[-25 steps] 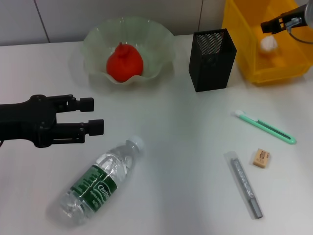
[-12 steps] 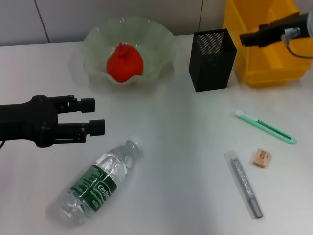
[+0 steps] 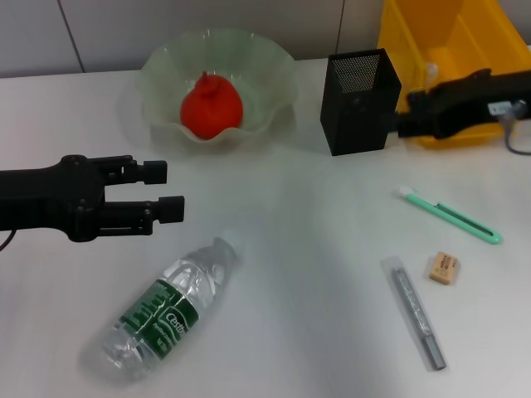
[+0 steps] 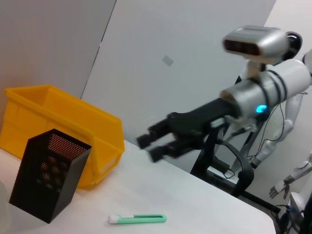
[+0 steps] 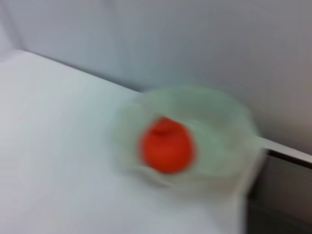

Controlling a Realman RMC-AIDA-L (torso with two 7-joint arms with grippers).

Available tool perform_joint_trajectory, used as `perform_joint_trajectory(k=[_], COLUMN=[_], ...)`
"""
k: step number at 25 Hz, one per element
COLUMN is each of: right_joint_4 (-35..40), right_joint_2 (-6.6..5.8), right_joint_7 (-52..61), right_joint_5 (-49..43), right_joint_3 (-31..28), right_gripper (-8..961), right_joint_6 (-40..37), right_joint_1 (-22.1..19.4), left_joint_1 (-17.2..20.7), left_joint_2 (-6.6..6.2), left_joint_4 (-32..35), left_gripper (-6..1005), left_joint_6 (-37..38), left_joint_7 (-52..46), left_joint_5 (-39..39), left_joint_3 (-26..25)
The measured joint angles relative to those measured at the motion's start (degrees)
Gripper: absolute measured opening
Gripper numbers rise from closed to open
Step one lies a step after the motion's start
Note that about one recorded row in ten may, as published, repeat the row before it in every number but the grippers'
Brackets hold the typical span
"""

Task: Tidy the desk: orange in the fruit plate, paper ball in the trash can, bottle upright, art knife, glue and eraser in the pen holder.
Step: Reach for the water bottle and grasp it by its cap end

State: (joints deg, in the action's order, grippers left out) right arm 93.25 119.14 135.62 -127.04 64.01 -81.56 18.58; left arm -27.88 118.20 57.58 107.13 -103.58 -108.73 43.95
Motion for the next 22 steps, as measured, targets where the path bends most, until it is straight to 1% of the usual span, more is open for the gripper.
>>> perform_joint_trajectory(k=[2, 4, 5, 8, 10, 11, 12, 15, 16, 17, 19, 22], right_joint_4=[-1.3, -3.8, -5.5, -10.2, -13.2, -15.5, -15.5, -18.8, -20.1, -20.1, -21.3, -22.1], right_joint_2=[-0.06, -0.21, -0.33, -0.63, -0.99, -1.81, -1.81, -3.47, -3.99, -3.99, -4.14, -4.19], right_joint_7=[-5.4, -12.4, -16.1, -25.2, -30.5, -33.9, -33.9, -38.3, -40.8, -40.8, -43.8, -45.3], right_joint_5=[6.7, 12.3, 14.6, 16.8, 16.8, 16.8, 16.8, 16.8, 16.6, 16.6, 16.2, 15.6], right_joint_3=[-4.2, -9.0, -11.8, -19.6, -24.5, -27.4, -27.4, -30.4, -31.3, -31.3, -31.7, -31.7], right_gripper=[529, 529, 529, 529, 530, 530, 530, 529, 529, 529, 528, 529], right_joint_6=[-5.7, -12.4, -16.4, -26.0, -30.3, -33.3, -33.3, -37.3, -38.7, -38.7, -38.9, -38.4], right_joint_1=[-0.4, -0.6, -0.6, -0.7, -1.1, -1.7, -1.7, -2.7, -3.2, -3.2, -3.7, -3.5], left_joint_1=[-0.1, -0.2, -0.5, -0.6, -0.7, -0.8, -0.8, -0.9, -1.0, -1.0, -1.4, -2.6], left_joint_2=[0.0, 0.0, -0.02, 0.0, 0.03, 0.03, 0.03, 0.02, -0.03, -0.03, -0.05, -0.04], left_joint_4=[-1.0, -1.2, -2.5, -3.2, -4.0, -4.4, -4.4, -4.7, -5.4, -5.4, -5.7, -7.4], left_gripper=[769, 769, 769, 769, 769, 769, 769, 769, 769, 769, 769, 769], left_joint_6=[-0.3, -0.4, -0.5, -0.6, -1.0, -1.3, -1.3, -1.7, -4.0, -4.0, -6.3, -8.4], left_joint_7=[0.1, 0.1, 0.1, 0.3, 0.6, 0.7, 0.7, 0.7, 0.6, 0.6, 0.3, 0.2], left_joint_5=[-0.1, -0.1, -0.1, -0.1, -0.1, -0.1, -0.1, -0.1, -0.1, -0.1, -0.1, -0.1], left_joint_3=[0.1, 0.0, 0.1, 0.1, 0.1, 0.2, 0.2, 0.4, 2.9, 2.9, 6.0, 8.3])
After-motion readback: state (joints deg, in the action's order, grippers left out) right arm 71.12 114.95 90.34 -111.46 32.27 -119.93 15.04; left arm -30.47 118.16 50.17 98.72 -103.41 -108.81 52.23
